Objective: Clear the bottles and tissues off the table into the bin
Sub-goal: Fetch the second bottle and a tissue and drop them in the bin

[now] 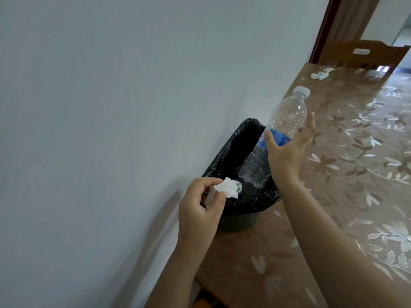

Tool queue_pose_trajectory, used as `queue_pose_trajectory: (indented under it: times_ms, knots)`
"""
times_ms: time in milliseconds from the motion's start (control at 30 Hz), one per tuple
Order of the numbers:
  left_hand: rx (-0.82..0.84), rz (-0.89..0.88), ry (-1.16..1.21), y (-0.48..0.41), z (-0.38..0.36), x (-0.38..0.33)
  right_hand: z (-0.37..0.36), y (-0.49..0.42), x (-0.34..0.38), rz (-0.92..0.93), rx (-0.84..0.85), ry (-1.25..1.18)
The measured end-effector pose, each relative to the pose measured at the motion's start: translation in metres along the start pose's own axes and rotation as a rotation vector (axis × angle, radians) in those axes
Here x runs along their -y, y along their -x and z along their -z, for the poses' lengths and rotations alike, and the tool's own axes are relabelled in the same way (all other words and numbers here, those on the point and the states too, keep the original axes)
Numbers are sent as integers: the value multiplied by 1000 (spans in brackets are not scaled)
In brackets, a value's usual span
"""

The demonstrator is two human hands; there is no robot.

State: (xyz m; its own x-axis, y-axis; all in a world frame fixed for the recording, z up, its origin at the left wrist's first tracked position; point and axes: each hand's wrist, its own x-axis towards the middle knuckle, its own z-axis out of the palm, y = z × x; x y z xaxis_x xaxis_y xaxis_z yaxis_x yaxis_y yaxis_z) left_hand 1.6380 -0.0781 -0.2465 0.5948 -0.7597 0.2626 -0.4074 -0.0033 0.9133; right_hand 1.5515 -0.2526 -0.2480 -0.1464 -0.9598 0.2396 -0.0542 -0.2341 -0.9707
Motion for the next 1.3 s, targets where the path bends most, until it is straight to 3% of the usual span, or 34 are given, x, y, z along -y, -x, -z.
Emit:
queue_pose_trajectory:
  times_ms: [467, 933, 1300]
  knots:
    - [51, -4, -64, -2, -17, 1, 28, 25, -25, -33, 152, 293]
    - [112, -50, -231, -27, -36, -6, 76, 70, -36, 93, 340, 501]
    - [298, -221, -630, -41, -65, 16, 90, 82, -43, 102, 384, 495]
